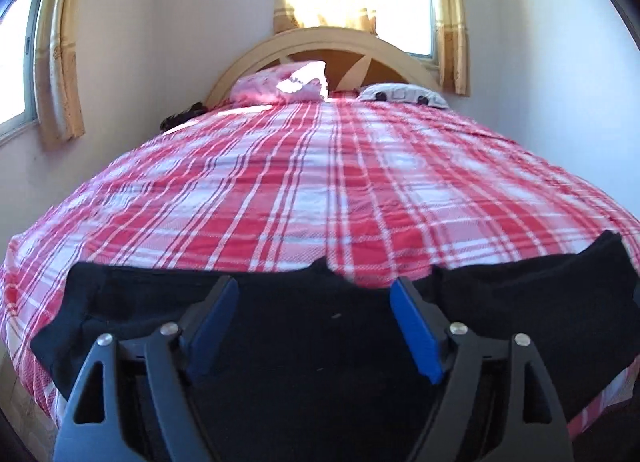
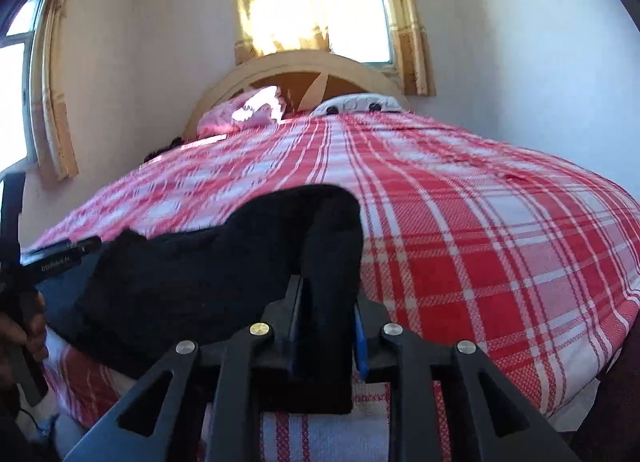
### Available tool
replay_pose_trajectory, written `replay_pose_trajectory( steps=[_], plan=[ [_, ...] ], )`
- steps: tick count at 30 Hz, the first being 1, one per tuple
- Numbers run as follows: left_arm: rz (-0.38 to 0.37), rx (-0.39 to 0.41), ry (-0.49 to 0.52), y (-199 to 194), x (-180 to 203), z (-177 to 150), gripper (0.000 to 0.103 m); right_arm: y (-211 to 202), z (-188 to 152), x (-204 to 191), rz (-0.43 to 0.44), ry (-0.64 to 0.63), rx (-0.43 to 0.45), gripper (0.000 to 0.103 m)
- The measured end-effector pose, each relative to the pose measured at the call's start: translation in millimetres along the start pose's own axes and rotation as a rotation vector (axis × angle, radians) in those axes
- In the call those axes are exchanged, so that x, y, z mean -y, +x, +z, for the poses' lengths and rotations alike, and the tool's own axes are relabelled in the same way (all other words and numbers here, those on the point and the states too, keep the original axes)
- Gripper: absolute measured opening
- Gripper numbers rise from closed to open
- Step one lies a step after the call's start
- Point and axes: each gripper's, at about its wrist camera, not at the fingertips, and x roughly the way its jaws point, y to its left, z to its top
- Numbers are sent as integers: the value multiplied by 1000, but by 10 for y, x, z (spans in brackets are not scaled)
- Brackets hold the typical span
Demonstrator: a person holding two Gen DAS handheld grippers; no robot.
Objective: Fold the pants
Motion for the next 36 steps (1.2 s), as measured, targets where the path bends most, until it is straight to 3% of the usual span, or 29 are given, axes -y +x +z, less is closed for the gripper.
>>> replay_pose_trajectory(
  steps=[4, 6, 7, 10, 11, 13, 15, 16, 20, 22, 26, 29, 33, 36],
  plan=[
    [-106, 30, 125, -65, 400, 2, 82, -275, 180, -279, -68, -107, 156, 25],
    [-123, 26, 176, -58, 573, -35, 82, -310, 233, -439, -92, -163, 199, 31],
    [-114, 6, 199, -23, 646, -67, 82, -287, 250, -491, -77, -176, 193, 37],
    [-84, -136, 223, 228, 733, -199, 82, -51, 234, -540, 26, -121, 92, 37],
    [-91, -147, 200, 259, 702, -219, 83, 23, 193, -557, 44, -97, 58, 37],
    [-91, -159, 144, 279, 614, -200, 98, 223, 82, -557, 85, -51, -21, 37],
    [-98, -197, 120, 343, 558, -205, 103, 430, -71, -510, 97, 12, -116, 38],
    [-114, -206, 100, 356, 525, -206, 103, 396, -107, -504, 97, 11, -71, 41],
    [-165, -243, 41, 355, 433, -219, 103, 374, -145, -622, 98, -56, -62, 58],
    [-161, -234, 53, 304, 399, -211, 103, 373, -180, -710, 73, -95, -51, 61],
    [-76, -141, 64, 75, 69, -121, 103, 266, -128, -805, 26, -85, -50, 63],
    [27, -129, 30, 39, -343, -114, 103, 117, -63, -781, 120, 21, -24, 63],
    [218, -123, -55, 11, -1026, -172, 103, 147, -57, -881, 202, 115, -130, 63],
    [312, -146, -150, -24, -1468, -244, 103, 229, -165, -982, 190, 129, -190, 63]
  ],
)
